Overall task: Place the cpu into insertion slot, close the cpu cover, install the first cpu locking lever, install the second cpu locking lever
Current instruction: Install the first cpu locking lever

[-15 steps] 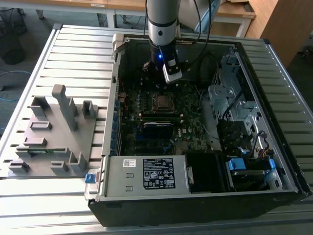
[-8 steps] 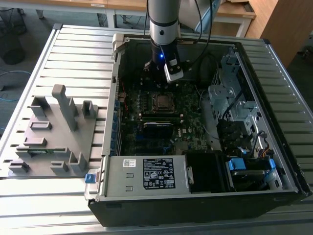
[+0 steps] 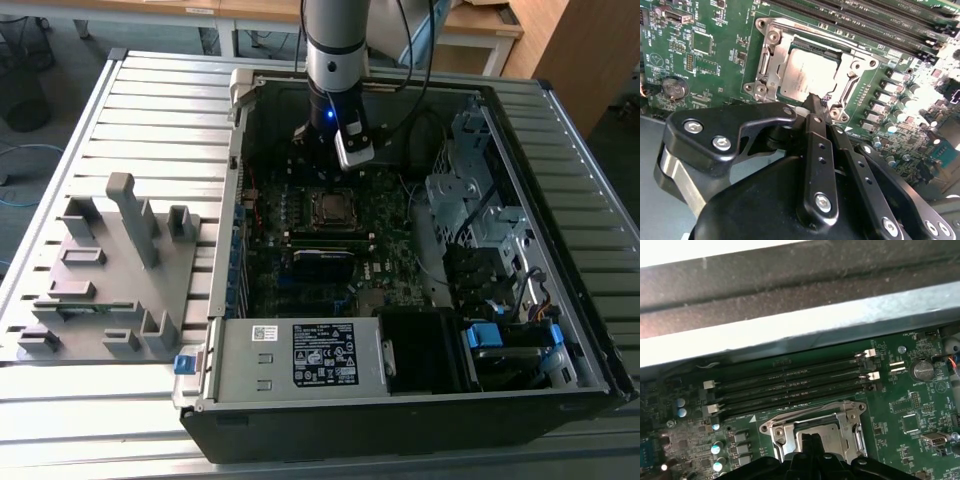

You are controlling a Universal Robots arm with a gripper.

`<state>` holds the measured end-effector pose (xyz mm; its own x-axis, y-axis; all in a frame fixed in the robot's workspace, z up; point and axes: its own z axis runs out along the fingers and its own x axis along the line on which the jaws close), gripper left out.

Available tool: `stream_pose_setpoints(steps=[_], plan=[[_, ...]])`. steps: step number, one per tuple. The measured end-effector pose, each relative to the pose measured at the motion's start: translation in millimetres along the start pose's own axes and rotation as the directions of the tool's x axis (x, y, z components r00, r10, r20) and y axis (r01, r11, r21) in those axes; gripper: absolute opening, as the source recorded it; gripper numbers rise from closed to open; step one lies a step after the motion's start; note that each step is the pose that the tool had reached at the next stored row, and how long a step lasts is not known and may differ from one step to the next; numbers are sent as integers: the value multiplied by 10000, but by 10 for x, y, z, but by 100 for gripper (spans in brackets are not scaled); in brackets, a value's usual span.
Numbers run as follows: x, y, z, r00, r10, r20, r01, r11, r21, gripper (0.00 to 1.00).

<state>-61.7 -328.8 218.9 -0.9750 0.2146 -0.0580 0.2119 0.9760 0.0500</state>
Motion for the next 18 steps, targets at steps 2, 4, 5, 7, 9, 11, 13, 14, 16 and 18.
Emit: stream_pose_setpoints(steps=[2,4,5,7,9,11,13,14,16,18], plan=[[0,0,0,10000,1,-15,-1,10000,4,10],[0,0,1,10000,2,-26,-2,10000,4,10],[-2,0,1,10000,-4,-27,4,10000,4,10],[-6,1,2,10000,-43,-30,43,10000,-3,10],[-9,2,2,10000,-88,-32,88,10000,-7,10],[-10,2,2,9999,-97,-33,97,10000,-8,10],[-10,2,2,9999,-102,-34,102,9999,-8,10],[-10,2,1,9999,-102,-34,102,9999,-8,10],[-10,2,1,9999,-102,-34,102,9999,-8,10],[-10,2,2,9999,-103,-34,103,9999,-8,10]])
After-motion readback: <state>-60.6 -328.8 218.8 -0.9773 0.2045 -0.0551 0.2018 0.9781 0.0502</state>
